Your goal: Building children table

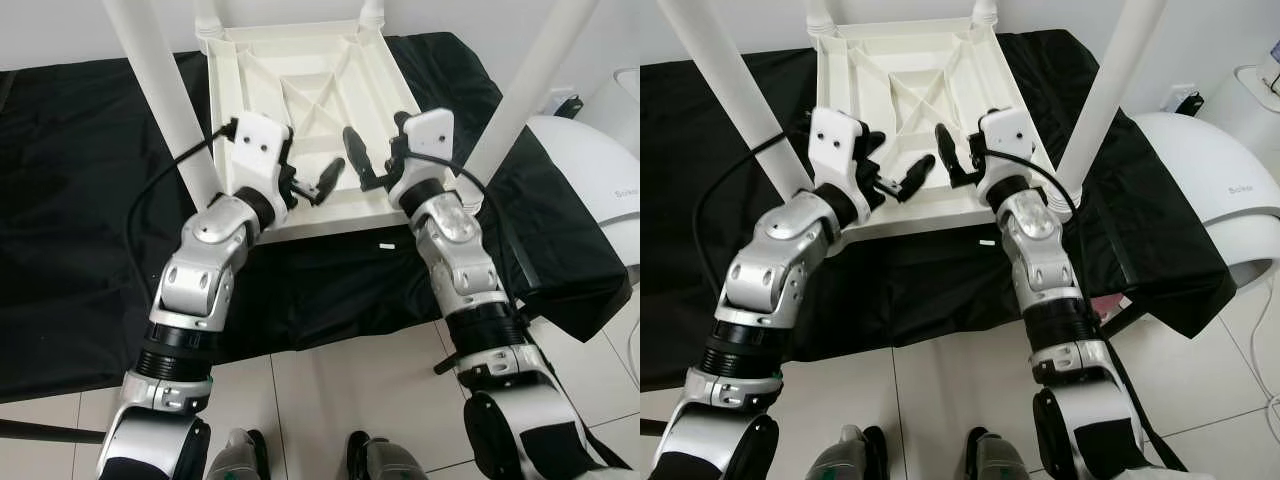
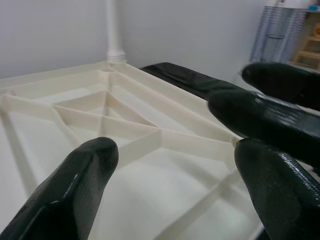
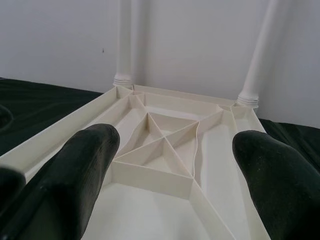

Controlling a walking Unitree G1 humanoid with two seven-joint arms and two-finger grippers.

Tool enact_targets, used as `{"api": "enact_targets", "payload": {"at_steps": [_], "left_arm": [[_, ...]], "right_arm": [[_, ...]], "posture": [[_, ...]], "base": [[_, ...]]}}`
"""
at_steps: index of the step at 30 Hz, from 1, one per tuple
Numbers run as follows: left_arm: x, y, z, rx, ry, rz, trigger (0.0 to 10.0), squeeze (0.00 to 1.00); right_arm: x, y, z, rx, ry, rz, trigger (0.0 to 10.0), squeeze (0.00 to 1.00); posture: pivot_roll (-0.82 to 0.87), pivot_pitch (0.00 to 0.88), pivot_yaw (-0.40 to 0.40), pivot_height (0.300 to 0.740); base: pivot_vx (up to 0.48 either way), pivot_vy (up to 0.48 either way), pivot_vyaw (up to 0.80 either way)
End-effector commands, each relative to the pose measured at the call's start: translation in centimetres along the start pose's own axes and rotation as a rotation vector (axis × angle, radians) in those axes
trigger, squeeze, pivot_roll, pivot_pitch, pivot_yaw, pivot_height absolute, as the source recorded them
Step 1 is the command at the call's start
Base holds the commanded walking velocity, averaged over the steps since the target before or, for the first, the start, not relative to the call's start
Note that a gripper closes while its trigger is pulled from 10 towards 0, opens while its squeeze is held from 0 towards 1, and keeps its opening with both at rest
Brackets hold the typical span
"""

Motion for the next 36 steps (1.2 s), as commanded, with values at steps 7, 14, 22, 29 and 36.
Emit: {"api": "enact_targets", "payload": {"at_steps": [7,14,22,29,36], "left_arm": [[-0.1,2.0,-0.8,0.001,0.079,0.218,10.0,0.0],[0.2,1.9,-0.8,0.005,0.078,0.213,10.0,0.0],[0.3,1.7,-0.7,0.011,0.074,0.202,10.0,0.0],[0.0,1.7,-0.7,0.012,0.07,0.203,10.0,0.0],[-1.4,1.7,-1.3,-0.003,0.083,0.223,10.0,0.0]], "right_arm": [[0.3,-0.2,-0.2,-0.019,0.015,0.021,10.0,0.0],[0.3,-0.3,-0.2,-0.011,-0.001,0.025,10.0,0.0],[0.1,-0.4,-0.2,-0.002,-0.013,0.017,10.0,0.0],[-0.2,-0.3,-0.1,0.009,-0.025,0.013,10.0,0.0],[-1.4,-0.4,-0.1,0.037,-0.044,-0.016,10.0,0.0]], "posture": [[-0.03,0.249,-0.037,0.74],[-0.04,0.246,-0.031,0.74],[-0.03,0.239,-0.025,0.74],[-0.03,0.233,-0.024,0.74],[-0.03,0.221,-0.019,0.74]], "base": [[0.0,0.0,0.0],[0.0,0.0,0.0],[0.0,0.0,0.0],[0.0,0.0,0.0],[0.0,0.0,0.0]]}}
Point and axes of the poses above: a point about 5 cm out from each wrist's last joint towards the gripper, its own x axis pointing out of the wrist towards the gripper, its own z axis along the axis of the wrist's last joint, y = z × x, the point moved 4 cm from there along x, pointing out of the wrist towards the gripper, and after that the axes turned 14 degrees about x, right-handed, at the moved point
